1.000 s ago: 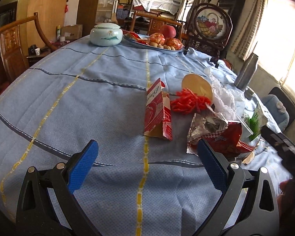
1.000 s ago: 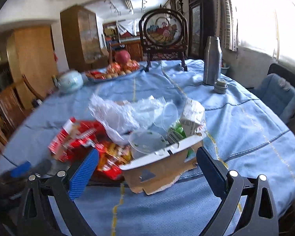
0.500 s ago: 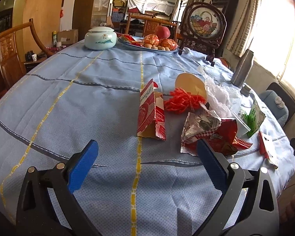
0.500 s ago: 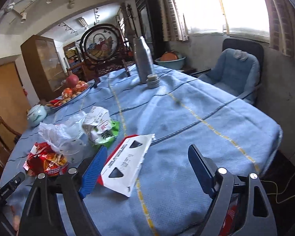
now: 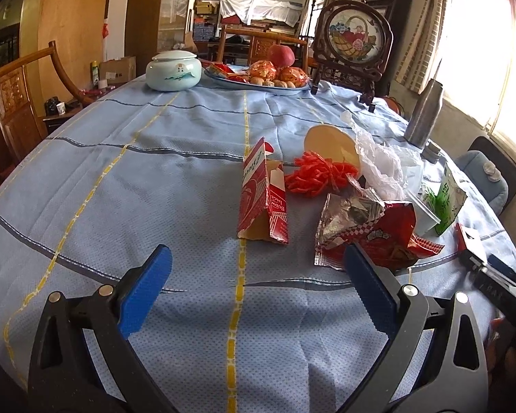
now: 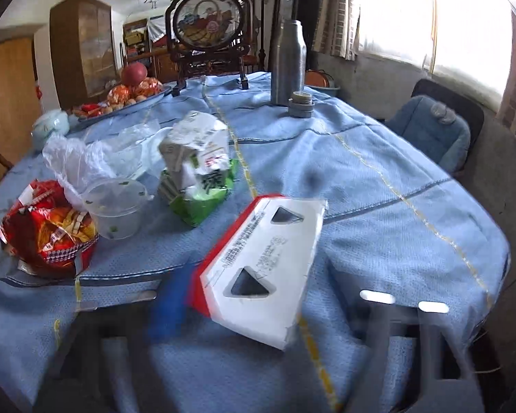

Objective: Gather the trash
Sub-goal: 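Grasp the white card with red edge with the right tool, then grasp the red snack bag with the left tool while the right tool holds the card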

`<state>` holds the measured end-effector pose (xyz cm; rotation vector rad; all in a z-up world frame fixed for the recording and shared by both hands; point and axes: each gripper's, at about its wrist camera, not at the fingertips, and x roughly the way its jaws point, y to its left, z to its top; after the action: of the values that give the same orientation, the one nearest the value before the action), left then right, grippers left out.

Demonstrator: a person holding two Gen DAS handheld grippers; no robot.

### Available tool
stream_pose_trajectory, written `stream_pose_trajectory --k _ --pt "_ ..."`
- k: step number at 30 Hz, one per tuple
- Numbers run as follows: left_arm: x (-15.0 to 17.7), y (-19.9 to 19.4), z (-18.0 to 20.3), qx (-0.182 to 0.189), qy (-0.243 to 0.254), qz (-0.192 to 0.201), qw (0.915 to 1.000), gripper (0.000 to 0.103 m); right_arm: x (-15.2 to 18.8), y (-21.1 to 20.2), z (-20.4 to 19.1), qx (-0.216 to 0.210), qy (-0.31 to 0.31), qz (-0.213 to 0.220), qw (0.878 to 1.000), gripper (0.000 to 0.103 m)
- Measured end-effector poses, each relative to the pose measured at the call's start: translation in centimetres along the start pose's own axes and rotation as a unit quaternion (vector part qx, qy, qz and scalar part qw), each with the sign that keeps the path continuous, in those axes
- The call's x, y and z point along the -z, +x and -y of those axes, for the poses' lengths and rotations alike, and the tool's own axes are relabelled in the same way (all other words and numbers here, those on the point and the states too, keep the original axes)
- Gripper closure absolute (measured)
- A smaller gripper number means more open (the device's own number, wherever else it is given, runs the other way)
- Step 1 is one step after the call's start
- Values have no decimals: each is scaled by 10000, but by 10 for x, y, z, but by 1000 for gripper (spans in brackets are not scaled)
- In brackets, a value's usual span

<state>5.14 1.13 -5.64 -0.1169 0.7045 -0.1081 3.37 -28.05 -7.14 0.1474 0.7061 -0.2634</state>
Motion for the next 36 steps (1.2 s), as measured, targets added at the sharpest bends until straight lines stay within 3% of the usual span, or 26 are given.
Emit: stream_pose_trajectory --k 4,9,15,22,24,27,29,30,31,32,33,36 --pt "1 -1 6 -17 134 23 9999 7 5 -24 22 -244 304 418 9984 41" --pt "3 -7 32 559 335 -53 9979 7 13 -54 41 -582 514 767 9940 41" --pt "-3 -7 78 819 708 -35 9941 7 19 -70 57 -680 605 928 9915 41" --pt "-19 35 117 611 829 -777 9916 7 24 -78 70 -777 718 1003 9893 41" --pt "-19 49 117 480 740 -1017 9909 7 26 -79 73 -815 752 1005 9887 41" --pt "-21 60 105 657 449 -1347 9877 7 29 -78 76 -830 789 998 9884 41" --pt "-23 60 99 750 379 -1343 9874 15 31 -78 79 -873 839 991 9877 41" --pt "-25 56 96 846 379 -1256 9877 25 31 -78 81 -912 879 1000 9869 41" --pt "-26 51 93 911 373 -1172 9882 48 32 -79 82 -937 904 1011 9863 41" --pt "-26 48 91 976 357 -1142 9880 60 32 -80 83 -970 927 1030 9856 41" --pt "-26 43 88 1112 322 -1146 9866 67 32 -82 85 -995 942 1058 9849 41" --pt "-26 25 78 1510 175 -1006 9832 67 32 -87 88 -1025 965 1159 9832 41"
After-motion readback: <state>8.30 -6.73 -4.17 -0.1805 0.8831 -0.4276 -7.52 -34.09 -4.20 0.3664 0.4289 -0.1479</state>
